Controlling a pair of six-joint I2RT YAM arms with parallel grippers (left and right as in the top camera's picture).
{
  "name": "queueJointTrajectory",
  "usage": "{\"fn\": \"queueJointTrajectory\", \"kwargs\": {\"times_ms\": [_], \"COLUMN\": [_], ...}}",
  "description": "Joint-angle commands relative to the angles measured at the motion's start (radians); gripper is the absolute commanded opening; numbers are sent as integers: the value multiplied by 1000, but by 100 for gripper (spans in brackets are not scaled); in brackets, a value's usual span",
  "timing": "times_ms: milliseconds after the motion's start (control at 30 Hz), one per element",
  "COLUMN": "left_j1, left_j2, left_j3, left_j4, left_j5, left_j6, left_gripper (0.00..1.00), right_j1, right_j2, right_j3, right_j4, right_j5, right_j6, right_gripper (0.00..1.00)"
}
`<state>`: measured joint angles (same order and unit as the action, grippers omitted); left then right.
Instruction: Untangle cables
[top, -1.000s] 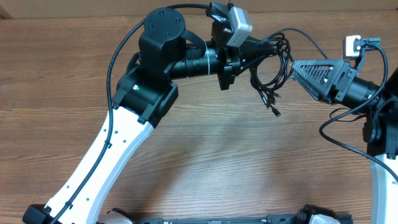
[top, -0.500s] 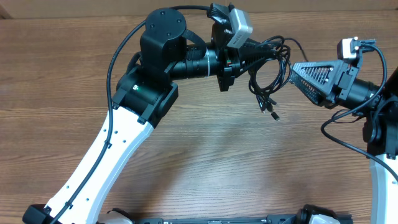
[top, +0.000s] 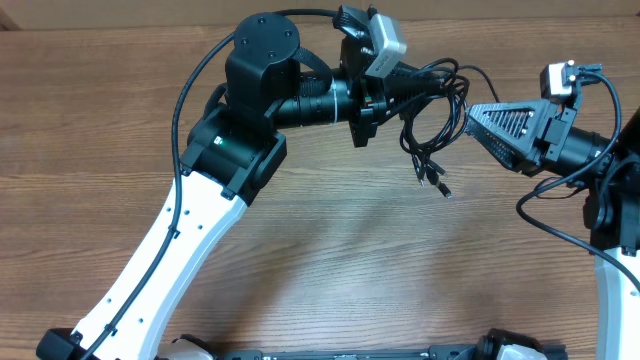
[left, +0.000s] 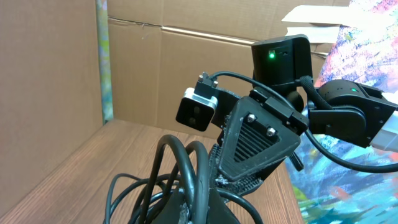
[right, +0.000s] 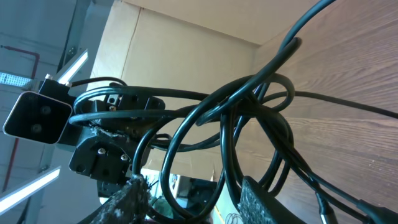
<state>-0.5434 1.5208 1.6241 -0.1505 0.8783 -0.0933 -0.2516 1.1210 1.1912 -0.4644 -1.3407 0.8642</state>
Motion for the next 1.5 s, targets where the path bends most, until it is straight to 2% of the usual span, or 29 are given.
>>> {"fn": "queueJointTrajectory", "kwargs": {"times_ms": [0, 567, 1200, 1467], "left_j1": [0, 0, -49, -86], "left_j2": [-4, -4, -4, -4], "left_j3": [15, 15, 15, 15], "left_j4": [0, -31, -8, 40], "left_j5": [9, 9, 9, 9], "left_j6": [35, 72, 87, 87], "left_gripper": [4, 4, 4, 4], "right_j1": [5, 6, 6, 6], "right_j2": [-11, -11, -11, -11], "right_j3": [8, 8, 8, 8], "right_j4": [-1, -1, -1, -1], "right_j5": [-37, -101, -64, -37], "right_j6": [-4, 26, 29, 30], "right_gripper": [47, 47, 44, 34]}}
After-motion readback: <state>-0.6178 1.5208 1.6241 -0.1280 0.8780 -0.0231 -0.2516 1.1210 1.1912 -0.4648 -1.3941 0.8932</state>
